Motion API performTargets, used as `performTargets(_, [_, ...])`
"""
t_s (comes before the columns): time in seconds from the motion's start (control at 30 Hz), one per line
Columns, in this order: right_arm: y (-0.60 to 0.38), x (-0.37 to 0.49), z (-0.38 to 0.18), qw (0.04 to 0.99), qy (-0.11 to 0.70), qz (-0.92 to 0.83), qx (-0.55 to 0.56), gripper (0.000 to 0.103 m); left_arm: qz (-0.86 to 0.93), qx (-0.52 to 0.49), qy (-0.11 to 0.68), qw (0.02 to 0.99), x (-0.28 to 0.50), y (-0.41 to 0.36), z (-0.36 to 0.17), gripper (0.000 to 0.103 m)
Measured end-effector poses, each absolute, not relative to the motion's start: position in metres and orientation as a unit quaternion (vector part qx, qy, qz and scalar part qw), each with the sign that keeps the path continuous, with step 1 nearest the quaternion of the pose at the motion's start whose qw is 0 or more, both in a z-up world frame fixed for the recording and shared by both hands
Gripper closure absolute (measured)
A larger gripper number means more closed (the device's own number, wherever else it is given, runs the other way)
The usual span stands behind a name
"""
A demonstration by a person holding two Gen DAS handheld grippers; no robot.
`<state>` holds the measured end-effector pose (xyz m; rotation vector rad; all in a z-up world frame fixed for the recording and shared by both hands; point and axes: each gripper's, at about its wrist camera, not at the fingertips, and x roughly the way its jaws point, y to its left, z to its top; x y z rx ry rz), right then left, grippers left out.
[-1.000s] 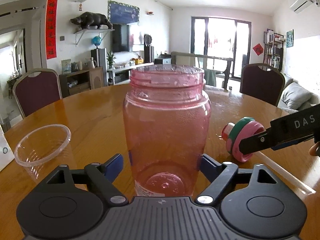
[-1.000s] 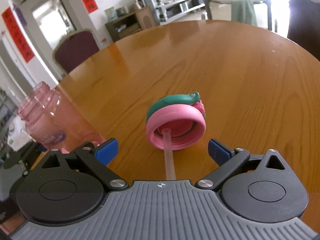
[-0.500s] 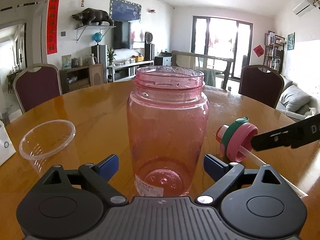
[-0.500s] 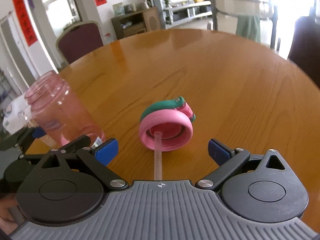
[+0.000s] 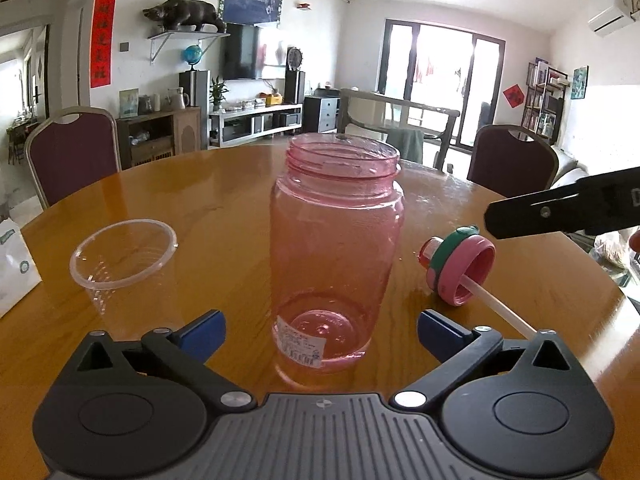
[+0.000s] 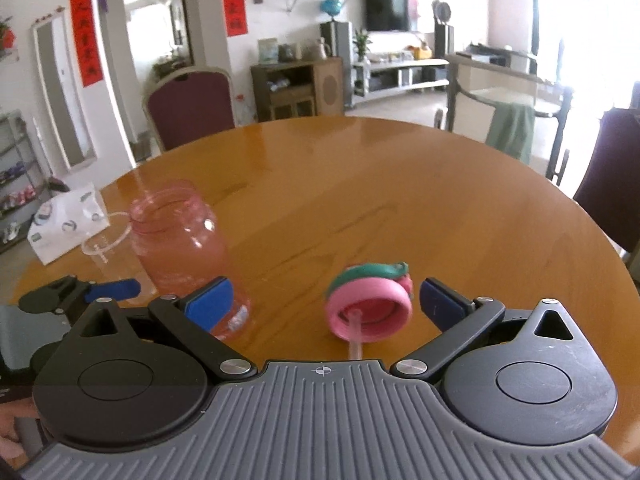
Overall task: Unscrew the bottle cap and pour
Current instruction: 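Open the left tool and release the open bottle, then move the right tool to the open pink bottle and close around it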
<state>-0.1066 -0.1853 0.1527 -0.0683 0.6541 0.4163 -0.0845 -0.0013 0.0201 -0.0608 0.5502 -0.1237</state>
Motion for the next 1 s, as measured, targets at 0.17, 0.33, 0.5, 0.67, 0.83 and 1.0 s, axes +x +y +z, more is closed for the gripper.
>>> performTargets(0.17, [-0.172, -0.114, 0.156, 0.927, 0.31, 0.209, -0.042, 0.0, -0.055, -0.035, 0.276, 0.959, -0.088, 0.005, 0.021, 0.0])
performTargets(0.33, [-0.164, -0.119, 0.157, 0.927, 0.306, 0.207, -0.058, 0.0, -0.051, -0.031, 0.28, 0.958, -0.09, 0.009, 0.021, 0.0])
performTargets(0.5, [-0.161, -0.121, 0.16, 0.927, 0.304, 0.208, -0.066, 0.0, -0.055, -0.031, 0.282, 0.957, -0.092, 0.01, 0.024, 0.0])
performTargets(0.67, [-0.16, -0.12, 0.158, 0.927, 0.301, 0.217, -0.058, 0.0, -0.057, -0.018, 0.279, 0.958, -0.098, 0.017, 0.021, 0.0])
performTargets(0.83, [-0.15, -0.123, 0.153, 0.923, 0.3, 0.236, -0.053, 0.0, -0.033, -0.039, 0.265, 0.963, -0.105, 0.038, 0.015, 0.0])
performTargets(1.0, [-0.139, -0.126, 0.148, 0.918, 0.299, 0.255, -0.047, 0.0, -0.009, -0.052, 0.267, 0.962, -0.101, 0.054, 0.012, 0.0])
